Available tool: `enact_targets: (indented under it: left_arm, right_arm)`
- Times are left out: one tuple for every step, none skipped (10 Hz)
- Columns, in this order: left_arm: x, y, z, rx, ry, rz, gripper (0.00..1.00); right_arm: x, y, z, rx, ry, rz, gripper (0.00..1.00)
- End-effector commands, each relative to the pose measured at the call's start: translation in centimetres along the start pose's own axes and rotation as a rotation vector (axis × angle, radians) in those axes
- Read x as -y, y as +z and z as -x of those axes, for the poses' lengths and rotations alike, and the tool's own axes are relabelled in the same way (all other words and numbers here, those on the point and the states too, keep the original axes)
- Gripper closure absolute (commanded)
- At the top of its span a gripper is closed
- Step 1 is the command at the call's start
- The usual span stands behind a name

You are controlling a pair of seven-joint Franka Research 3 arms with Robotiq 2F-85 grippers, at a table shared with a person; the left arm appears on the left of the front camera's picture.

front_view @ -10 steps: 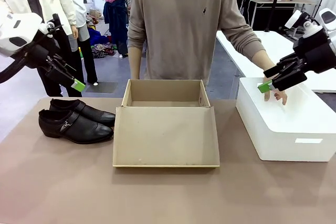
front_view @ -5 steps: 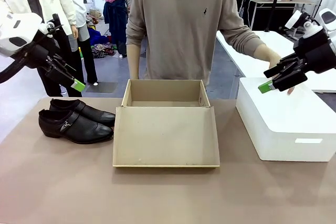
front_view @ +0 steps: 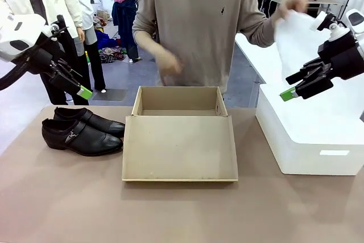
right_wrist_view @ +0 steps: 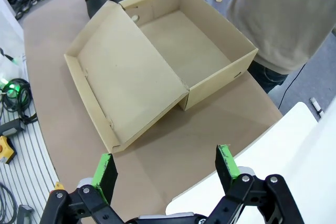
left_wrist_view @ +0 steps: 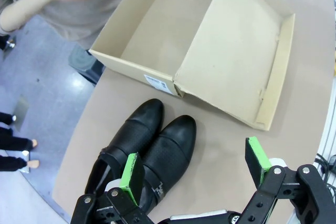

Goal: Pack the shoes into the box.
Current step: Place one shoe of the Shoes into the Shoes Box.

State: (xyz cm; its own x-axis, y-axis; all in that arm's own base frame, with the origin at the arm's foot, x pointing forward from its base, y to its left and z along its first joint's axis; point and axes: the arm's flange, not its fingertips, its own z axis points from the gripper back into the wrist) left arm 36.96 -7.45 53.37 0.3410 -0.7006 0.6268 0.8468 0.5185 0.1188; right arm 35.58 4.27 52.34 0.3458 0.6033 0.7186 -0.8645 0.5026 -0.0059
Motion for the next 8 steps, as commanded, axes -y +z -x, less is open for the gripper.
enact_targets:
  left_arm:
    - [-0.18,-0.24,0.32,0.018,-0.014,0.007,0.0]
    - [-0.18,-0.24,0.32,0.018,-0.014,0.007,0.0]
    - [-0.18,-0.24,0.32,0.018,-0.014,0.007,0.0]
    - [-0.18,-0.24,0.32,0.018,-0.014,0.007,0.0]
    - [-0.18,-0.24,0.32,0.018,-0.014,0.007,0.0]
    - [-0.18,-0.24,0.32,0.018,-0.014,0.007,0.0]
    - [-0.18,-0.24,0.32,0.018,-0.014,0.007,0.0]
    - [-0.18,-0.24,0.32,0.018,-0.014,0.007,0.0]
  right_arm:
    - [0.51,-0.16,-0.02,0.024,0.027,-0.01,0.0]
    - [0.51,-0.16,-0.02,0.024,0.027,-0.01,0.0]
    - [0.51,-0.16,-0.02,0.024,0.027,-0.01,0.0]
    - [0.51,-0.16,-0.02,0.024,0.027,-0.01,0.0]
    - [0.51,-0.16,-0.02,0.024,0.027,-0.01,0.0]
    - [0.51,-0.16,-0.02,0.024,0.027,-0.01,0.0]
    - [0.51,-0.16,-0.02,0.024,0.027,-0.01,0.0]
    - [0.51,-0.16,-0.02,0.024,0.027,-0.01,0.0]
